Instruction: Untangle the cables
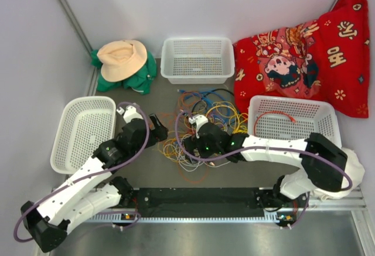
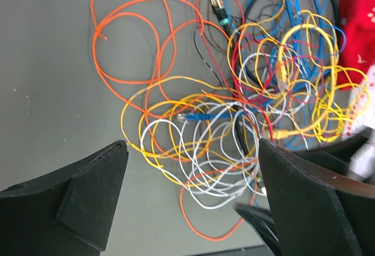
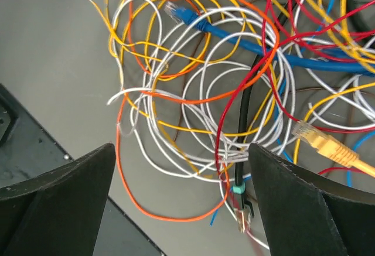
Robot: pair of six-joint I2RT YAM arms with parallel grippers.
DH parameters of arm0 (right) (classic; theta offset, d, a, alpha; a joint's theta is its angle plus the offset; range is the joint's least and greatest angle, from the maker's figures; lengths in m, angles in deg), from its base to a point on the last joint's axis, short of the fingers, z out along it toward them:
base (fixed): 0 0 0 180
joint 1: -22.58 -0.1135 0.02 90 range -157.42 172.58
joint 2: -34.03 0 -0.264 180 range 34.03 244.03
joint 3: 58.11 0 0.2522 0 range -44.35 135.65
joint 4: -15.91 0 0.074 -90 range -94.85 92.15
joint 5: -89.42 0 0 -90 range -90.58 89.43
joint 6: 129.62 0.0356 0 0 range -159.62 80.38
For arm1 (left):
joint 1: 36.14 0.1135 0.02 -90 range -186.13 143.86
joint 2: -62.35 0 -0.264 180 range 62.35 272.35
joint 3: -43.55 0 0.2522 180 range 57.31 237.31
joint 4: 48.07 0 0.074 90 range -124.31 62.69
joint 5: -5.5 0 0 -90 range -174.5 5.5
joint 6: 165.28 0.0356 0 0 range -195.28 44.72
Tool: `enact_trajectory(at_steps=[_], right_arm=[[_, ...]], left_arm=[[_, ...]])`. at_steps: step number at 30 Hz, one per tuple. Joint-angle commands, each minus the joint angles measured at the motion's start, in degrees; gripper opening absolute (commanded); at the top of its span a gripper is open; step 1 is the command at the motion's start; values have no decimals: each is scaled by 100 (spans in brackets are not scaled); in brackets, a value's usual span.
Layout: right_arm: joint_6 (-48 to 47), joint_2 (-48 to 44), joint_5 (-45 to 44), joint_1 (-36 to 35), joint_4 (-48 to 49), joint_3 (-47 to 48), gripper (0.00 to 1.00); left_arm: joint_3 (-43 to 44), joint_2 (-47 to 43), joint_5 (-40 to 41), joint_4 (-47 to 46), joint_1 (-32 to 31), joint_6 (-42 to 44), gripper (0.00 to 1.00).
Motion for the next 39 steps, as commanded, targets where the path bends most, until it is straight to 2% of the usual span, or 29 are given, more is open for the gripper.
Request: enact_trajectory(at_steps=[1, 3, 4, 5, 7, 8, 9, 10, 15, 19, 23, 25, 28, 34, 39], right_arm=[[175, 525, -185, -73, 193, 391, 94], [132, 929, -186, -73, 149, 611, 86], [123, 1087, -177, -73, 106, 708, 78], [88, 1288, -107, -73, 27, 796, 58], [87, 1378, -36, -82, -9, 963, 34], [79, 1161, 42, -82, 121, 938, 20], [87, 976, 34, -126, 175, 859, 14], [79, 765, -27, -152, 184, 850, 0], [-325, -797, -791, -459, -858, 1489, 0], [-413, -1502, -836, -591, -1702, 2096, 0], [-343, -1812, -879, -820, -2460, 2554, 0], [-299, -1917, -1072, -943, -2671, 2625, 0], [-220, -2014, -1178, -1057, -2742, 2564, 0], [-141, -2278, -1170, -1066, -2707, 2370, 0], [-150, -2348, -1135, -1066, -2681, 2370, 0]], left_arm=[[-96, -224, -240, 179, -18, -140, 96], [-96, -321, -240, 302, -27, -140, 96], [-88, -373, -214, 329, -18, -149, 96], [-70, -408, -214, 364, -18, -140, 95], [-44, -522, -214, 425, -18, -114, 94], [8, -549, -231, 443, -18, -62, 94], [44, -602, -249, 461, -27, -18, 93], [88, -689, -275, 461, -27, 44, 93], [413, -971, -494, 119, -18, 623, 93], [492, -1068, -960, -645, -18, 1028, 93], [589, -1015, -1549, -1444, -27, 1397, 96], [528, -1041, -1971, -2278, -18, 1564, 96], [518, -981, -2321, -3044, -18, 1732, 98], [835, -489, -3165, -3397, -18, 1899, 97], [748, -260, -3930, -3792, -18, 1846, 95]])
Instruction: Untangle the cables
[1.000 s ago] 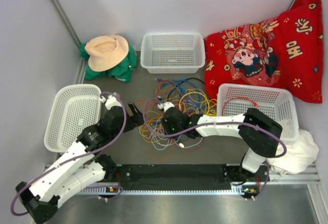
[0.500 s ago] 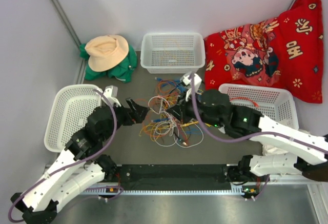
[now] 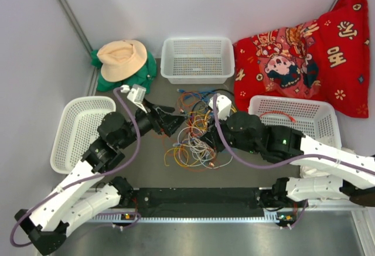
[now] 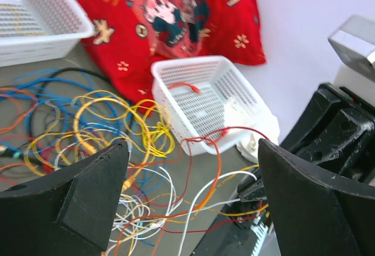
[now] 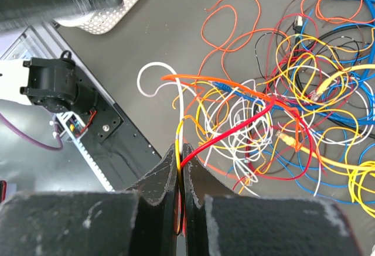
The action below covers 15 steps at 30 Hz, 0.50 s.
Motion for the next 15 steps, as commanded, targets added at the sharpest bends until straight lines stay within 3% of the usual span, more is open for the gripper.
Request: enact_trajectory(at_steps=[1, 6, 10, 15], right_arm=[[51, -243, -103, -70, 125, 79, 0], [34, -243, -86, -70, 90, 158, 0], [51, -243, 98, -70, 108, 255, 0], [113, -270, 389, -70, 143, 431, 0]], left_arm=[[59, 182, -1015, -798, -27, 78, 95], [-47, 226, -1815, -1115, -27, 25, 97], [-108, 419, -1843, -747, -27, 253, 95], [-310, 779, -2001, -737, -27, 368, 78]])
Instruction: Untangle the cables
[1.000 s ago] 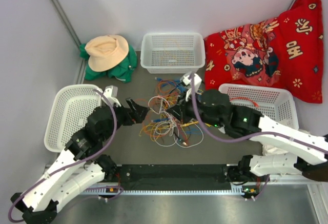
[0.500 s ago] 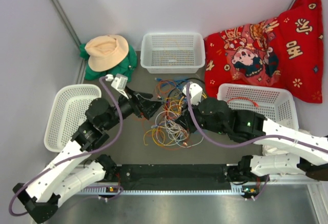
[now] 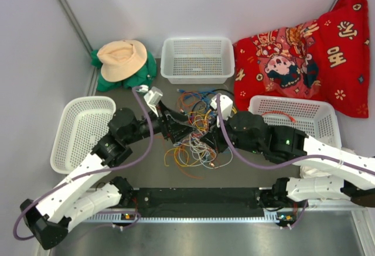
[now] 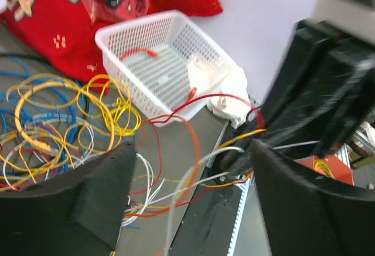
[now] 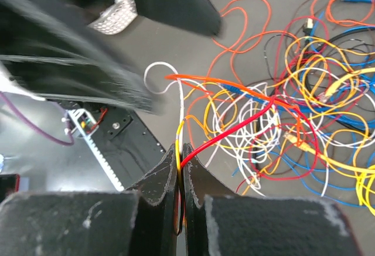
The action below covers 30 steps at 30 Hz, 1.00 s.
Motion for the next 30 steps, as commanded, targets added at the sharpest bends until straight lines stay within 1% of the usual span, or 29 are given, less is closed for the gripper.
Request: enact_trajectory(at_steps=[1, 2, 3, 5, 6, 7, 9, 10, 13, 14, 17, 18, 21, 23, 25, 28, 29, 30], right_arm=[[124, -165, 341, -70, 176, 424, 0], [124, -182, 376, -70, 184, 442, 0], [115, -200, 411, -70, 202, 451, 0], [115, -226, 508, -70, 229, 442, 0], [115, -261, 500, -70, 202, 433, 0], [115, -270, 482, -70, 193, 425, 0], [115, -349, 403, -70, 158, 363, 0], [115, -393, 307, -70, 141, 320, 0], [150, -603, -52, -70, 36, 135, 0], [159, -665, -158, -70, 9, 21, 0], [238, -981, -466, -70, -61, -225, 0], [273, -1052, -528, -70, -79, -278, 0], [308, -1281, -669, -70, -123, -419, 0], [326, -1395, -739, -70, -210, -428, 0], [317, -1500, -906, -70, -255, -428, 0], [300, -1667, -1038, -70, -281, -437, 0], [282, -1668, -1030, -70, -307, -445, 0], [273, -1659, -977, -70, -299, -428, 0]], left_arm=[[-275, 312, -340, -300, -24, 165, 75], [-302, 356, -331, -344, -24, 156, 73], [-320, 461, -349, -380, -24, 156, 67], [-355, 558, -401, -502, -24, 129, 60], [-346, 654, -428, -538, -24, 112, 55], [-320, 699, -454, -582, -24, 112, 40], [-250, 726, -428, -573, -24, 112, 20], [-154, 708, -384, -556, -24, 129, 0], [74, 463, 2, -337, -16, 208, 0], [145, 392, 299, -179, -24, 235, 0], [479, 128, 731, 155, -24, 384, 0], [584, 67, 932, 522, -16, 436, 0], [971, 32, 1276, 989, -16, 604, 0], [1033, -56, 1504, 1113, -16, 657, 0], [1121, -127, 2003, 1323, -24, 700, 0], [1235, -259, 2462, 1448, -16, 718, 0], [1253, -276, 2438, 1439, -16, 718, 0], [1262, -259, 2333, 1422, -16, 718, 4]])
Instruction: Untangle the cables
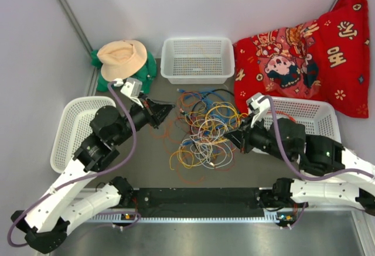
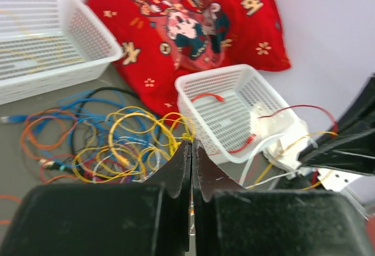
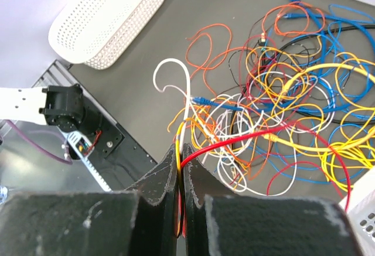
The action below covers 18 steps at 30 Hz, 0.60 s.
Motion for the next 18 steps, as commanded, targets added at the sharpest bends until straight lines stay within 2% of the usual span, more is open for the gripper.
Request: enact_trajectory(at_steps=[1, 2, 3, 5, 6, 12, 18], right_arm=[[-4, -125, -197, -57, 77, 35, 0], [4, -99, -162, -65, 95, 44, 0], [4, -37, -83, -65, 138, 44, 0], [-4, 16, -12, -65, 200, 44, 0], [-22, 68, 49, -65, 261, 53, 0], [-66, 244, 164, -65, 253, 167, 0], [-92, 376, 234, -65, 341, 237, 0]], left_arm=[[252, -3, 19, 176, -18, 124, 25], [252, 128, -238, 132, -18, 98, 53], [209, 207, -571, 62, -18, -33, 98], [112, 427, -1404, -261, -27, -210, 99], [-45, 463, -1557, -394, -27, -350, 99], [-538, 507, -2058, -1185, -62, -351, 99], [-722, 779, -2270, -1371, -220, -307, 99]])
